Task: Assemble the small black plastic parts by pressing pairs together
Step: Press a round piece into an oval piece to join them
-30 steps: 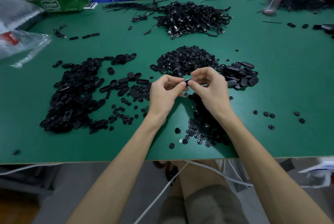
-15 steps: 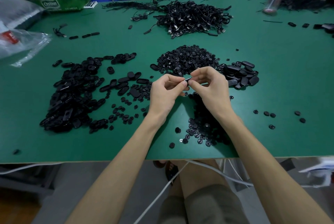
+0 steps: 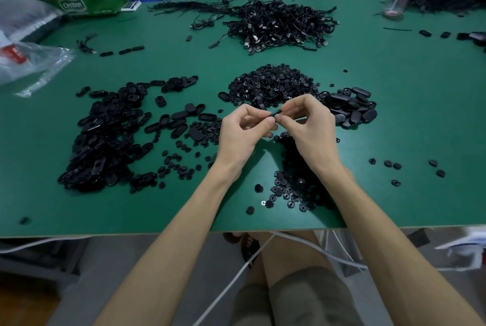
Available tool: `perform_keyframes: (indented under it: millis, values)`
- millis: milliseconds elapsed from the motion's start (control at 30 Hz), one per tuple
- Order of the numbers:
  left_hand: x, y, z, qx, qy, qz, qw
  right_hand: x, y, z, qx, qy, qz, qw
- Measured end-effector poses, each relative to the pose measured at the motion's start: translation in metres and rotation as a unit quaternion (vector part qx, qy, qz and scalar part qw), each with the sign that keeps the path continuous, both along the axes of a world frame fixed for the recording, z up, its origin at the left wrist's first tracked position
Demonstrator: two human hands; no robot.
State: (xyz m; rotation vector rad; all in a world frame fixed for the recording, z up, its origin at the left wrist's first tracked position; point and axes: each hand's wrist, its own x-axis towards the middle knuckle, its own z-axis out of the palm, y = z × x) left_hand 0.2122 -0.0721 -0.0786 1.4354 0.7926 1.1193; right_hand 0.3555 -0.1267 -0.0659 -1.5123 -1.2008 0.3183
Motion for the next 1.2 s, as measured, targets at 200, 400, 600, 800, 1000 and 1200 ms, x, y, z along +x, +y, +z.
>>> perform_keyframes:
  millis: [200, 400, 600, 800, 1000, 1200]
  values:
    - [0.001, -0.001, 0.002, -0.002, -0.006, 0.008, 1.000, 0.000, 0.001, 0.001, 0.008, -0.007, 0.011, 1.000]
    - [0.001, 0.000, 0.000, -0.007, 0.000, 0.029, 1.000, -0.003, 0.001, 0.001, 0.010, -0.026, 0.015, 1.000]
    - [0.002, 0.002, -0.002, -0.006, 0.003, 0.040, 0.999, -0.005, 0.000, 0.003, 0.007, -0.034, 0.014, 0.999]
    - [0.002, 0.006, -0.005, -0.018, 0.003, 0.069, 0.997, -0.008, -0.002, 0.005, 0.008, -0.031, 0.032, 0.999]
    - [0.002, 0.007, -0.006, -0.012, 0.021, 0.070, 0.997, -0.010, -0.004, 0.007, 0.017, -0.039, 0.033, 0.999]
    - [0.001, 0.004, -0.005, -0.002, 0.028, 0.043, 0.999, -0.002, 0.001, 0.002, -0.014, -0.025, 0.011, 1.000]
